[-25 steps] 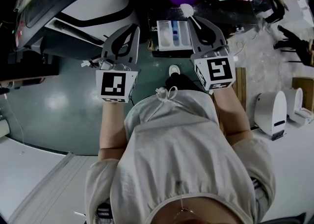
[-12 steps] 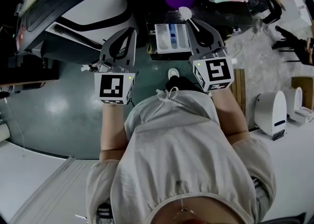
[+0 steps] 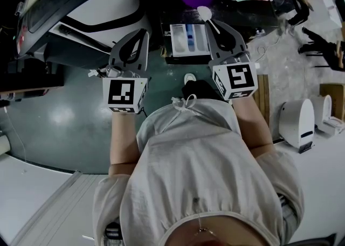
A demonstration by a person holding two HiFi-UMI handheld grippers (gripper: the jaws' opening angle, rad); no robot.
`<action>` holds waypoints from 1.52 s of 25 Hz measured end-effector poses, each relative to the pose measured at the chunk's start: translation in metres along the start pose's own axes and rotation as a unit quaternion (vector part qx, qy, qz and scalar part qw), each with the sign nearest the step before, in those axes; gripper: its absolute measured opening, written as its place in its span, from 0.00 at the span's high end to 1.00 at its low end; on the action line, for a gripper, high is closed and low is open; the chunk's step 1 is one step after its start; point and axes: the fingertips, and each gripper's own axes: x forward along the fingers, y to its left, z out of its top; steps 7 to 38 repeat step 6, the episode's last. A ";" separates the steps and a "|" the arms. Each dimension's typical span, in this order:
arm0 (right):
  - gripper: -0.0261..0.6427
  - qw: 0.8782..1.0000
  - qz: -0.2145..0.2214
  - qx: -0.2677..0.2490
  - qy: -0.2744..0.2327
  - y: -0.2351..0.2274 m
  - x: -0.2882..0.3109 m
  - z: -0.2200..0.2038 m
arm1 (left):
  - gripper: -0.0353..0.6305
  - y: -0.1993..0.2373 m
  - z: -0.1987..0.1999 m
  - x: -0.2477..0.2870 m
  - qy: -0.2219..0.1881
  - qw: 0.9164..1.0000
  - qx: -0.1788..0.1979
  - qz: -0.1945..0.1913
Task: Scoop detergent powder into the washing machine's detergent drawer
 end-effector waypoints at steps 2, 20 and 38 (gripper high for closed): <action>0.95 1.000 0.000 0.000 0.000 0.000 -0.001 0.000 | 0.91 -0.002 -0.001 0.000 0.002 1.000 0.000 -0.002; 0.95 1.000 0.000 0.001 -0.001 0.001 -0.002 0.000 | 0.91 -0.004 -0.001 -0.001 0.003 1.000 0.002 -0.004; 0.95 1.000 0.000 0.001 -0.001 0.001 -0.002 0.000 | 0.91 -0.004 -0.001 -0.001 0.003 1.000 0.002 -0.004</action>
